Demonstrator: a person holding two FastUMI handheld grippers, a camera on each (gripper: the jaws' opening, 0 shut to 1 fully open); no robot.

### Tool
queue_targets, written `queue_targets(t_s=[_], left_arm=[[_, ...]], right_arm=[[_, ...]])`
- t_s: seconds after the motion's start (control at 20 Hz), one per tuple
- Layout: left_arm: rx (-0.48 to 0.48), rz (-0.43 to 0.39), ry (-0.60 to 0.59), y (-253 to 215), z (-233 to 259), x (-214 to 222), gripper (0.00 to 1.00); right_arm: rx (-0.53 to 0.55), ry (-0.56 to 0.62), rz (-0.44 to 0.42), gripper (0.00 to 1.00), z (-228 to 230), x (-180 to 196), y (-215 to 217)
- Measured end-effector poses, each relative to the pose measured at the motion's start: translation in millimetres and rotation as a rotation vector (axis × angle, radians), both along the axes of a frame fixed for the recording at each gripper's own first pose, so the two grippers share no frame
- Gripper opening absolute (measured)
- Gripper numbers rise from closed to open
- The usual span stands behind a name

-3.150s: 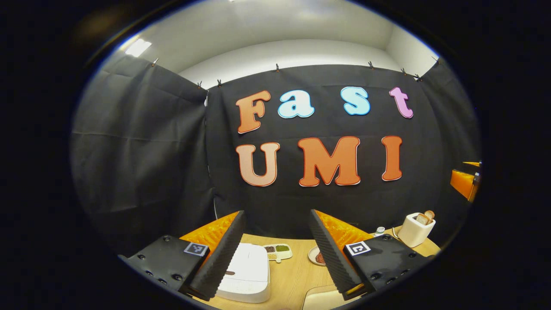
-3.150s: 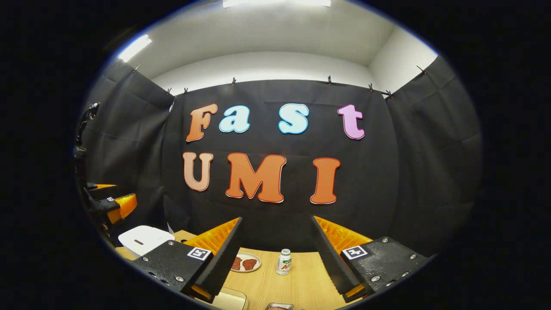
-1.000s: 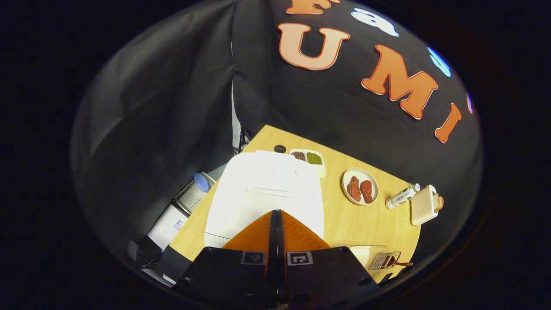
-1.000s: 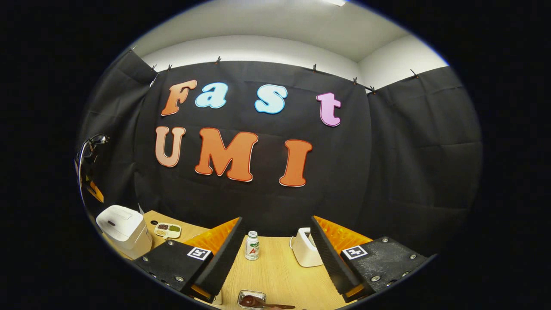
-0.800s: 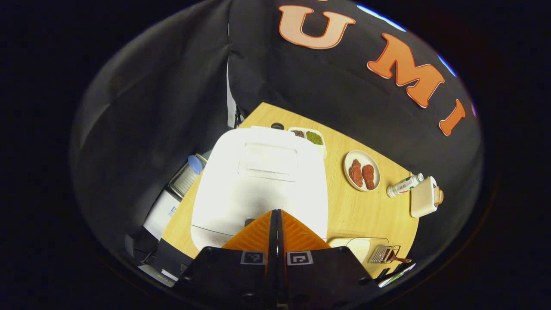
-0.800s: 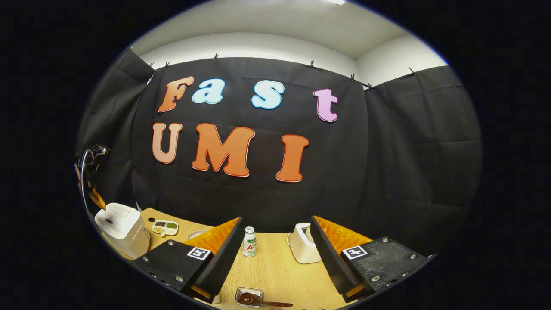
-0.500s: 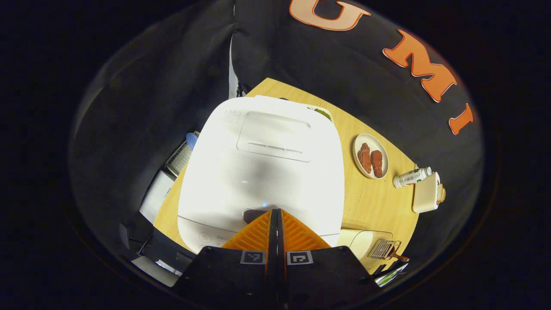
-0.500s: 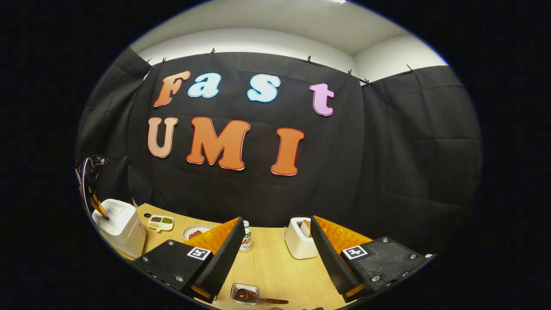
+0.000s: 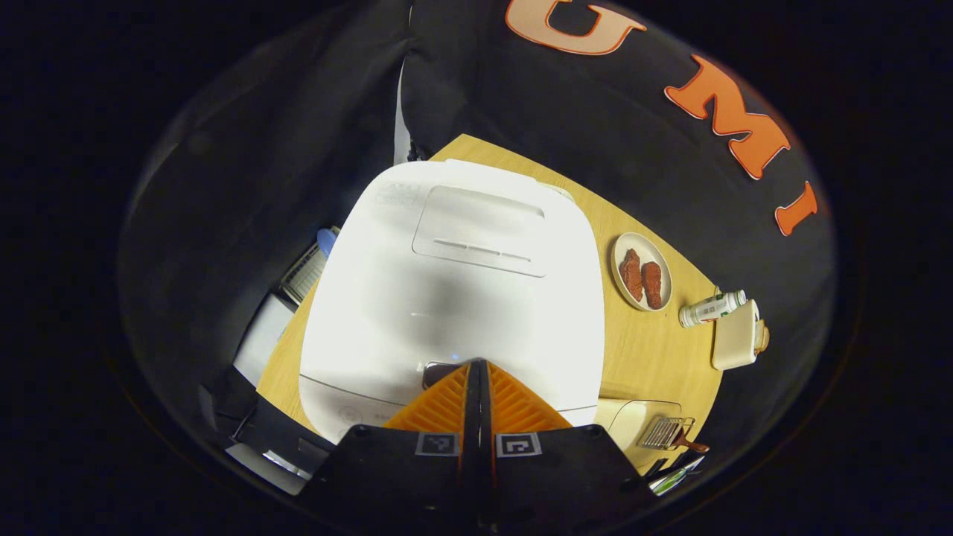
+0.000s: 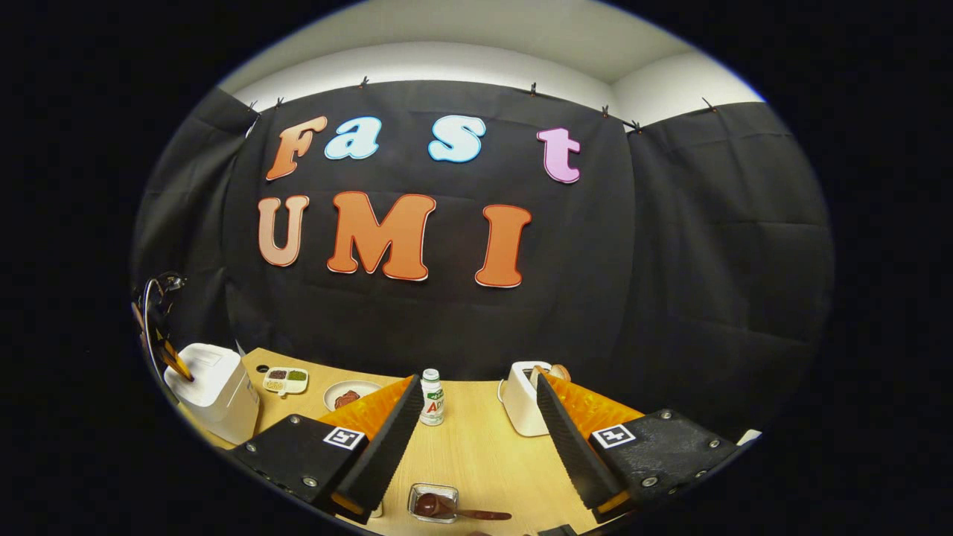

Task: Close the left gripper, press the button to open the rice cooker; take a wooden spoon from the chopstick holder with the right hand, scoop a spoonful of rice and pour it into the rice cooker, then put the wooden spoon back into the chopstick holder.

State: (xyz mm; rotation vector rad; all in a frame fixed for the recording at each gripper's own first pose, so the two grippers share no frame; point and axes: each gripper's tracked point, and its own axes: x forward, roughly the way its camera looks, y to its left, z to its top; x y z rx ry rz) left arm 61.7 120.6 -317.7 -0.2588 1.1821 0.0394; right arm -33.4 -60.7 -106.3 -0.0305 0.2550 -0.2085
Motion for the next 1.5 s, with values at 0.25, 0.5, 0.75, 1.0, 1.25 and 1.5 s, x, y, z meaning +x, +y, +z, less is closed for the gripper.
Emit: queue_targets(t_s=[0.25, 0.5, 0.75, 1.0, 1.25, 1.5], left_arm=[[0.103, -0.03, -0.268, 4, 53, 19, 0.05], [0.266, -0.007, -0.599, 26, 164, 50, 0.05], [0.286, 0.009, -0.785, 10, 212, 45, 0.04], [0.258, 0.054, -0.942, -17, 259, 24, 0.04], [0.276, 0.026, -1.064, -48, 288, 8, 0.05], [0.307, -0.04, -1.158, -85, 313, -7, 0.58]], right_arm=[[0.045, 0.053, 0.013, 0.95, -20, 3, -3], [0.093, 0.074, 0.033, 0.95, -32, 11, -2], [0.093, 0.1, 0.042, 0.95, -46, 15, -6], [0.105, 0.156, 0.056, 0.95, -73, 4, -7], [0.175, 0.254, 0.052, 0.95, -117, -19, -8], [0.215, 0.324, 0.047, 0.95, -151, -48, -7]])
